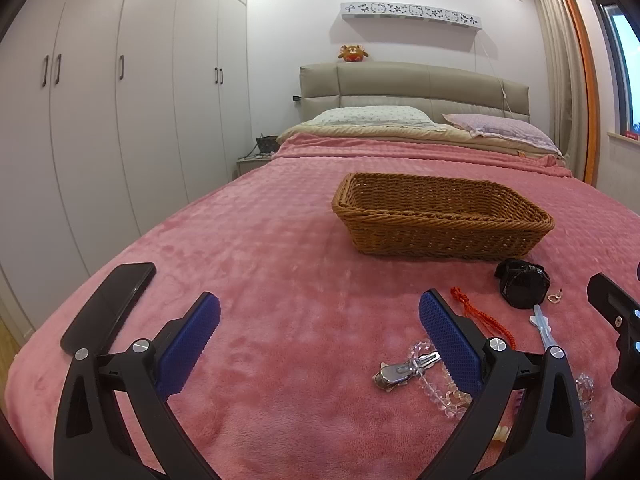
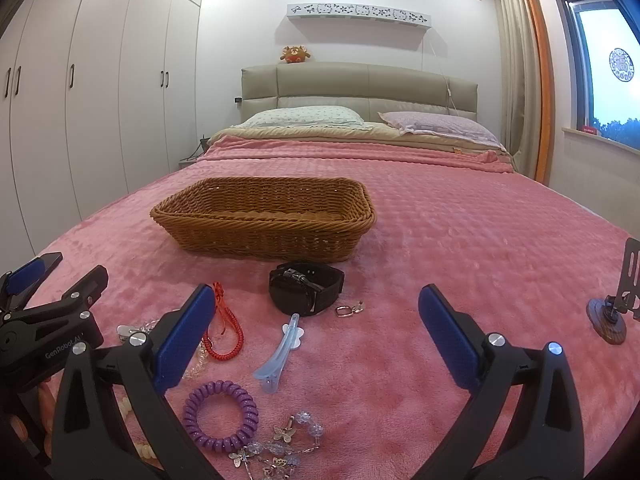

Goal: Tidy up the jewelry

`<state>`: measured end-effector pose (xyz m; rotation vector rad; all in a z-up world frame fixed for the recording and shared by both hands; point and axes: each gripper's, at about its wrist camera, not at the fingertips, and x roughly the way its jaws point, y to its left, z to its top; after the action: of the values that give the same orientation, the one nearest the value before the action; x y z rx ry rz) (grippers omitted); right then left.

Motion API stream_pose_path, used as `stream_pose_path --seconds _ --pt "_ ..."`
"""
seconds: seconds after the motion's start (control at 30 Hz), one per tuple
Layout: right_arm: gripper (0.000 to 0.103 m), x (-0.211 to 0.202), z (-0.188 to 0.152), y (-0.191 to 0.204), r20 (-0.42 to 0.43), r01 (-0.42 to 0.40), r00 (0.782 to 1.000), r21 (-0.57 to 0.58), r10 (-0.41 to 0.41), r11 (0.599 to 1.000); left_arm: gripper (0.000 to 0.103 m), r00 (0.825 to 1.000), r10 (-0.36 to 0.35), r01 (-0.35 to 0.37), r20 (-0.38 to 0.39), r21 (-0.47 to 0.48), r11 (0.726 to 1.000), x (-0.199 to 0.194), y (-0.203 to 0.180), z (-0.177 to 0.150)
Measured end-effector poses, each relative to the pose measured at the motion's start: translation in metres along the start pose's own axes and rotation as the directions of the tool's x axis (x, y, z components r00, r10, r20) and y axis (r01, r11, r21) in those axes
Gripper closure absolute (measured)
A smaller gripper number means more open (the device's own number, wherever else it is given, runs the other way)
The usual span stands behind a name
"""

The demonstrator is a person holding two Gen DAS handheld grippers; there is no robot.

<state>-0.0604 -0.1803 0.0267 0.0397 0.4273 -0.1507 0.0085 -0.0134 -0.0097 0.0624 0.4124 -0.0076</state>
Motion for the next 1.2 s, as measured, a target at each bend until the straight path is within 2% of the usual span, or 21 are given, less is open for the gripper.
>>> stream_pose_path --seconds 1.07,1.2 --pt "0.006 -0.0029 0.0004 0.0028 0.005 -0.001 1.000 -0.014 0.001 1.000 0.006 1.000 -0.007 0.007 -0.011 -0.013 1.000 0.0018 0.0010 -0.0008" --pt "0.007 -0.0013 -0.0016 0.0035 0.016 -0.010 1.000 -0.019 0.010 1.000 0.006 0.999 -0.025 0.024 -0.039 -0.025 0.999 0.0080 0.0031 -0.0013"
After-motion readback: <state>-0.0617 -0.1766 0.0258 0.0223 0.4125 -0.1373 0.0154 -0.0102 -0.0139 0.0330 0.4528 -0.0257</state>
